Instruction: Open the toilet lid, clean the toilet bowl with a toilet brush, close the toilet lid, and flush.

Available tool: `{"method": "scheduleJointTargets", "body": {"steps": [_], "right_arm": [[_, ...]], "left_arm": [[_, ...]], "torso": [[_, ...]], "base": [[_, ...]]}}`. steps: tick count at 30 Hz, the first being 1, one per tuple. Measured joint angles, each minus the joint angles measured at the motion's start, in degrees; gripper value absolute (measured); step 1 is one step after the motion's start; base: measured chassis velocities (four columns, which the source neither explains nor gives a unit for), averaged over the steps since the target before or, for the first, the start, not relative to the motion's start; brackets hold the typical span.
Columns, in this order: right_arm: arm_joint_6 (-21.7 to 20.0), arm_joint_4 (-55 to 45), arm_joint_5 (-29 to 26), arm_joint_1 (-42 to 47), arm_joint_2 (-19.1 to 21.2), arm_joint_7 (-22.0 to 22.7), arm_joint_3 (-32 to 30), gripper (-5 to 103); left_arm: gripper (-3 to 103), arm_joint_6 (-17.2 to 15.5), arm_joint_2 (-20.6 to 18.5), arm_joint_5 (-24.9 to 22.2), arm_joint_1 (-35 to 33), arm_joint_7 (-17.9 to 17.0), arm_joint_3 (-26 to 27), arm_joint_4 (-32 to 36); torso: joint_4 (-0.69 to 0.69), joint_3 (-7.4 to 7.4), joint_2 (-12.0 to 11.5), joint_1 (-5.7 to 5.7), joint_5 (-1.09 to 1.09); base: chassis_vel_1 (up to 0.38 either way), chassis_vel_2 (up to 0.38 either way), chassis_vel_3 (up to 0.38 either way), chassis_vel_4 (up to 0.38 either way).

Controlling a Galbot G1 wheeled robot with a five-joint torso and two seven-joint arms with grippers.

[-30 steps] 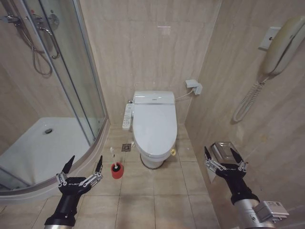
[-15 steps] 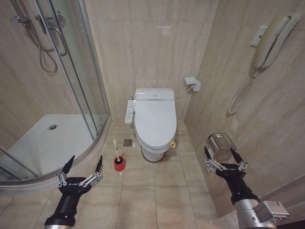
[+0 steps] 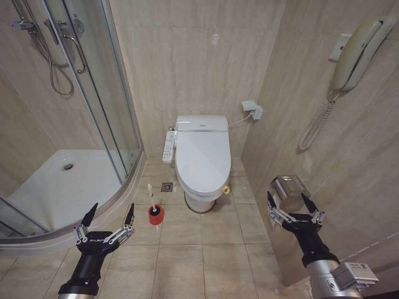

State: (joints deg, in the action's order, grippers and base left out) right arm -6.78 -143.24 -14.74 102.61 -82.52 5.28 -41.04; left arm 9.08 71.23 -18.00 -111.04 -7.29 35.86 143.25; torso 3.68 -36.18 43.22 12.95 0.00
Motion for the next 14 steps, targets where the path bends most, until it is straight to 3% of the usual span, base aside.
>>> {"method": "scheduleJointTargets", "body": {"steps": [14], "right_arm": [[0.00,0.00,0.00,0.00,0.00,0.00,0.00,100]], "left_arm": [[100,0.00,0.00,0.00,0.00,0.00,0.00,0.00]], "torso": [[-0.01,-0.02,-0.01,0.03,0.00]], "base": [[-0.060,0.055,0.064,-0.052]]}}
